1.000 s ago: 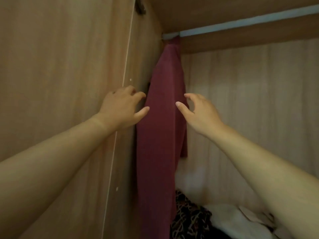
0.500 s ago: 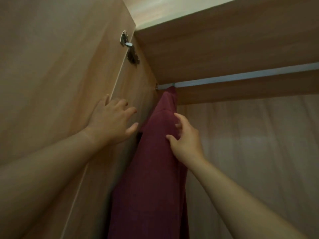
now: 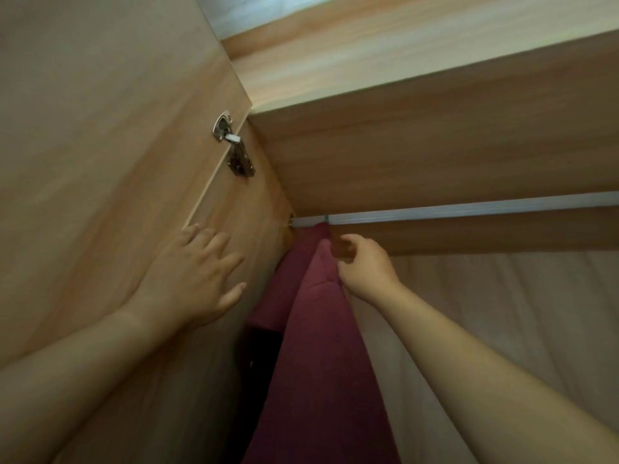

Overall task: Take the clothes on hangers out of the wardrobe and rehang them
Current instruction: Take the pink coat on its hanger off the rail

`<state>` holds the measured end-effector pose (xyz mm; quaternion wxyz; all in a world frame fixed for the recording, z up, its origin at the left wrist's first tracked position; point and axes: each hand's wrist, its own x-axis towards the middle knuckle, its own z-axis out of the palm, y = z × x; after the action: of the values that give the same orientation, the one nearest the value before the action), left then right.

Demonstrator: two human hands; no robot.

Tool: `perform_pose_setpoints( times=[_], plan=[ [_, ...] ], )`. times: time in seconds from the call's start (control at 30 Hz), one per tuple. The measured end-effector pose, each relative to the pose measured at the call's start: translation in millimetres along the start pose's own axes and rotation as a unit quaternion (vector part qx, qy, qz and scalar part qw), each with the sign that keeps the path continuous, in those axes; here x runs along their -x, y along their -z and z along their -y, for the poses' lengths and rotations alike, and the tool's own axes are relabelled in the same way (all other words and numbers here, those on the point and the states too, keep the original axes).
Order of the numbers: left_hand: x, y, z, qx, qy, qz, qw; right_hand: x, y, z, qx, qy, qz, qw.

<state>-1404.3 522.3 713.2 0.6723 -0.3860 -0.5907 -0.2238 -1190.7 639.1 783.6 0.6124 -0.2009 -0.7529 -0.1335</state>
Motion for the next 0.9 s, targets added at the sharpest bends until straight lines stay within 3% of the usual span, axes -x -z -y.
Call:
perform_pose_setpoints(
  times=[0.1, 0.23, 0.57, 0.67, 0.77, 0.9],
  plan=[
    [1, 1, 1, 0.021, 0.003, -0.008, 1.000, 2, -4, -16, -0.098, 0.006, 0.003, 0.995],
    [1, 2, 1, 0.022, -0.005, -0.010, 1.000, -10, -9, 6, -0.224, -0.058, 0.023, 0.973],
    [0, -3, 4, 0.030, -0.013, -0.032, 0.999, 5, -7, -6, -0.304, -0.094, 0.055, 0.947],
    [-1, -5, 3, 0.024, -0.012, -0.027, 0.999, 5, 10, -17, -0.286, -0.086, 0.083, 0.951],
    [-2, -5, 2, 0.022, -0.010, -0.034, 0.999, -9, 15, -13, -0.174, -0.084, 0.111, 0.975],
    [-2, -5, 3, 0.035, -0.010, -0.014, 0.999, -22, 0, -7, -0.047, -0.075, 0.060, 0.994]
  ],
)
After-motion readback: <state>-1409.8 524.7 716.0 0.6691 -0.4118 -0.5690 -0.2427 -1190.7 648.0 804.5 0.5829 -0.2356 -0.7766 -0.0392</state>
